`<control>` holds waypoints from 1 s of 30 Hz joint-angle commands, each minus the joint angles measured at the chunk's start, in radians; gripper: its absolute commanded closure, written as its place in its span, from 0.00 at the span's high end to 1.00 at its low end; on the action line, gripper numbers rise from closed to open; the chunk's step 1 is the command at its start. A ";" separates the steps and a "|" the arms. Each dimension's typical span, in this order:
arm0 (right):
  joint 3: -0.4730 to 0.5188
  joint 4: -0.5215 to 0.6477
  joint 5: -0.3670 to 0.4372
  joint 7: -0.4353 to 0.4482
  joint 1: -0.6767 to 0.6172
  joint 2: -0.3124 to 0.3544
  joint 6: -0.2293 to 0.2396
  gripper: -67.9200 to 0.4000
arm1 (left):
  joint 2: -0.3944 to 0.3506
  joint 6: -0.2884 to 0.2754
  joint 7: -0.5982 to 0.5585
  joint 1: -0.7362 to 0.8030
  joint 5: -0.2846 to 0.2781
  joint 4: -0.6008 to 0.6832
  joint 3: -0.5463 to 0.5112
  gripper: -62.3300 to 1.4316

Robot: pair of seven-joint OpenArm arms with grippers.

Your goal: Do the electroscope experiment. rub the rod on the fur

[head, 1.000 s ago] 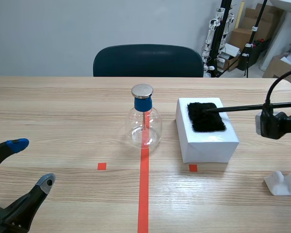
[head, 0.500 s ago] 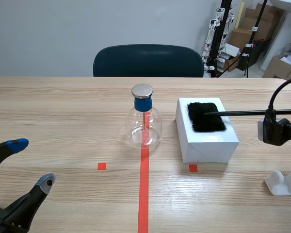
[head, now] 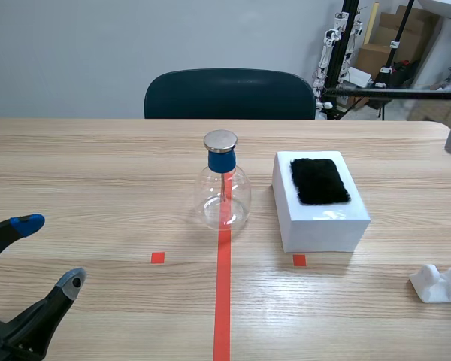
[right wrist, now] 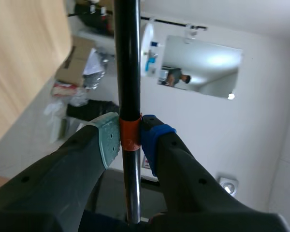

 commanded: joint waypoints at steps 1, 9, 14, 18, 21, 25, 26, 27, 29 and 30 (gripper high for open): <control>0.011 0.046 -0.001 0.003 -0.027 0.014 -0.009 0.16 | -0.006 -0.002 -0.018 -0.003 -0.007 0.009 -0.003 1.00; 0.040 0.253 -0.071 0.092 -0.226 -0.042 -0.103 0.16 | -0.006 -0.002 -0.017 -0.003 -0.007 0.009 -0.003 1.00; 0.040 0.293 -0.106 0.198 -0.375 -0.137 -0.232 0.16 | -0.006 -0.002 -0.017 -0.003 -0.007 0.009 -0.003 1.00; 0.040 0.293 -0.089 0.264 -0.485 -0.224 -0.262 0.16 | -0.006 -0.002 -0.017 -0.003 -0.007 0.009 -0.003 1.00; 0.040 0.293 -0.052 0.319 -0.560 -0.267 -0.263 0.16 | -0.006 -0.002 -0.017 -0.003 -0.007 0.009 -0.003 1.00; 0.040 0.293 0.020 0.383 -0.649 -0.293 -0.263 0.16 | -0.006 -0.002 -0.017 -0.003 -0.007 0.009 -0.003 1.00; 0.040 0.293 0.041 0.396 -0.669 -0.296 -0.263 0.16 | -0.006 -0.002 -0.017 -0.003 -0.007 0.009 -0.003 1.00; 0.040 0.293 0.068 0.409 -0.688 -0.298 -0.262 0.16 | -0.006 -0.002 -0.017 -0.003 -0.007 0.009 -0.003 1.00; 0.040 0.293 0.108 0.434 -0.720 -0.298 -0.262 0.16 | -0.006 -0.002 -0.017 -0.003 -0.007 0.009 -0.003 1.00; 0.040 0.293 0.122 0.445 -0.733 -0.298 -0.263 0.16 | -0.006 -0.002 -0.017 -0.003 -0.007 0.009 -0.003 1.00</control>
